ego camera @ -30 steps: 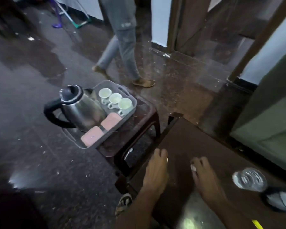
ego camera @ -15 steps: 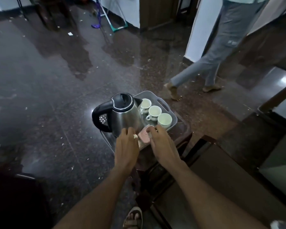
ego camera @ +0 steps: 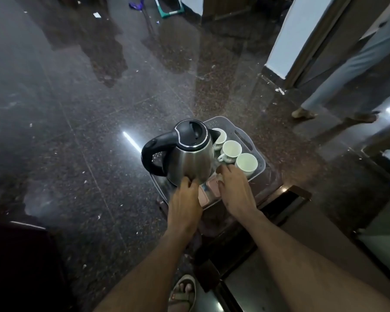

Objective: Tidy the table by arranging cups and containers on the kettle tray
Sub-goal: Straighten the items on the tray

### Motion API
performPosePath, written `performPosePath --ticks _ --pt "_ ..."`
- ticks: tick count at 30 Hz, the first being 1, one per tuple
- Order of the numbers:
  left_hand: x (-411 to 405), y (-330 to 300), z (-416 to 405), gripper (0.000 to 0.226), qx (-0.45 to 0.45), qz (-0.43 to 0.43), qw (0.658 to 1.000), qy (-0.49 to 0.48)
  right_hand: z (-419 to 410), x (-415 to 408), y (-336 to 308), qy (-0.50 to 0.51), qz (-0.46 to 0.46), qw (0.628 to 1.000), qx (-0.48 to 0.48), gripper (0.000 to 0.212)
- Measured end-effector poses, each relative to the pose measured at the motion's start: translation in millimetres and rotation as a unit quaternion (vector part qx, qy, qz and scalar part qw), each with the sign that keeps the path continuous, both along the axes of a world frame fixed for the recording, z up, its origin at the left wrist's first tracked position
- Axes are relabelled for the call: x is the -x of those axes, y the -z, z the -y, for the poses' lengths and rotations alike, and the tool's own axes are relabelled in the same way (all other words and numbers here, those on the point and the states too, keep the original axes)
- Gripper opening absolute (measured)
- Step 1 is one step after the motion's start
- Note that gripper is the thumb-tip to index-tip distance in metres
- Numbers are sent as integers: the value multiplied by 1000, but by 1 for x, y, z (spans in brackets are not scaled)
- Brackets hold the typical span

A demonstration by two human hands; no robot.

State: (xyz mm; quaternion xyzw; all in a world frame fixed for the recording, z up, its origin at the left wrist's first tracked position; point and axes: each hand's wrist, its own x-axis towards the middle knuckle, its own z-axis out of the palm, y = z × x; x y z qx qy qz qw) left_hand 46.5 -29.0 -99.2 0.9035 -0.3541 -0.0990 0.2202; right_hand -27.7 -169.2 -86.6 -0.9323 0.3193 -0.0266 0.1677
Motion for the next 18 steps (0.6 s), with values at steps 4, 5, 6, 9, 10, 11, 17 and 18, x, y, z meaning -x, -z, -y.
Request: performPosePath --ticks 4,5,6,9,10,11,17,18 --pt "5 0 -6 43 19 0 1000 -7 1 -2 0 18 -7 1000 -5 26" --pt "4 -1 -7 40 26 0 1000 -17 2 -1 0 20 -5 1000 -10 26" --pt "4 -2 -7 34 34 0 999 -31 3 -1 -1 27 0 1000 -16 26" --pt "5 -2 -5 23 32 5 997 -64 10 -4 -3 50 26 998 -41 29" --pt "6 -1 -5 22 32 8 997 -72 11 -4 -4 53 41 996 -52 33" --pt "7 -1 -6 22 34 9 996 -81 10 -3 -5 56 61 995 -62 38" --pt "19 -4 -5 27 71 20 992 -104 1 51 -4 149 148 976 -51 43" --pt "25 -6 -5 30 74 37 990 -111 -3 71 -2 160 155 973 -53 43"
